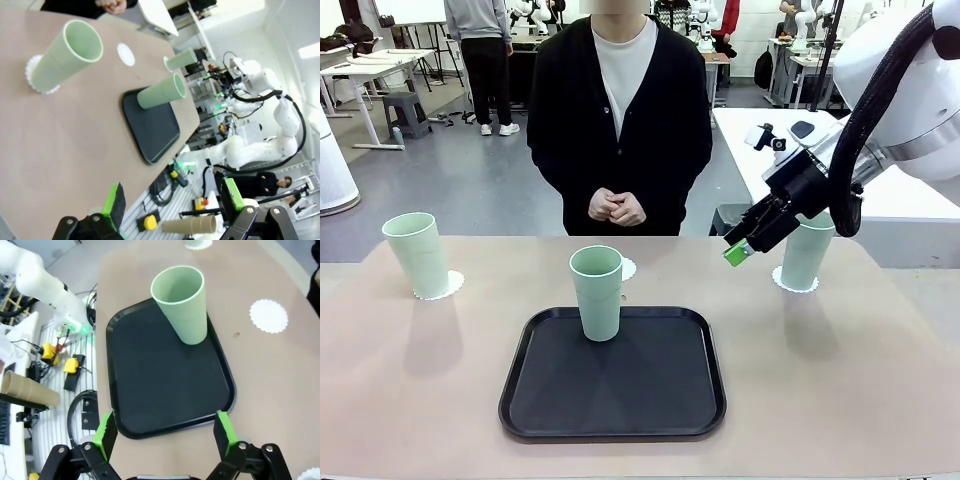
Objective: Place coasters on the table and set cups on them.
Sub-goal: Take one Reusable plastic cup from the Flat Tray and place it on a coaster set by the human.
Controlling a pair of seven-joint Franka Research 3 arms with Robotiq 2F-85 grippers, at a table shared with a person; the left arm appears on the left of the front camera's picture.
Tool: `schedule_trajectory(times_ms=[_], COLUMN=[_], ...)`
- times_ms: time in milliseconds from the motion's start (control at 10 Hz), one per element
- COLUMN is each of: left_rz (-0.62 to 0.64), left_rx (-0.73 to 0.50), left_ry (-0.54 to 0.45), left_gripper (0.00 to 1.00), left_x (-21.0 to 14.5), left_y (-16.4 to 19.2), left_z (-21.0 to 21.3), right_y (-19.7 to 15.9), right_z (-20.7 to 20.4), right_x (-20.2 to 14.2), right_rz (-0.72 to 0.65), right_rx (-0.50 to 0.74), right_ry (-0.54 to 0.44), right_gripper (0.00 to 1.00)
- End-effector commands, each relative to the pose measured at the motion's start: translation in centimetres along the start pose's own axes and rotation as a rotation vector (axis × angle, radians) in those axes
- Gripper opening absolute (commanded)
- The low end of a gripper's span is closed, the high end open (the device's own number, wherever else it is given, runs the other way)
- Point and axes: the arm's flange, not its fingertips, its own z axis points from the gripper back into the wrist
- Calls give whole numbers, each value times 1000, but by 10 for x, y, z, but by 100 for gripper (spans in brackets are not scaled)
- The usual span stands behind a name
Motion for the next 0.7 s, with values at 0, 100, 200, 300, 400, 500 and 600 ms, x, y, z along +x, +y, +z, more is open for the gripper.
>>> schedule_trajectory(times_ms=[0,100,200,300,400,500,600], left_rz=[-3,-3,-3,-3,-3,-3,-3], left_rx=[-5,-5,-5,-5,-5,-5,-5], left_ry=[0,0,0,0,0,0,0], left_gripper=[100,100,100,100,100,100,100], left_x=[-1,-1,-1,-1,-1,-1,-1], left_y=[-2,-2,-2,-2,-2,-2,-2], left_z=[3,3,3,3,3,3,3], right_y=[-1,-1,-1,0,-4,-10,-21], right_z=[-1,-1,-1,0,-19,-38,-53], right_x=[1,1,1,0,0,-7,-19], right_rz=[6,6,6,1,142,240,302], right_rx=[-23,-23,-23,-3,-21,28,62], right_ry=[17,17,17,1,-47,-122,-208], right_gripper=[100,100,100,100,100,100,100])
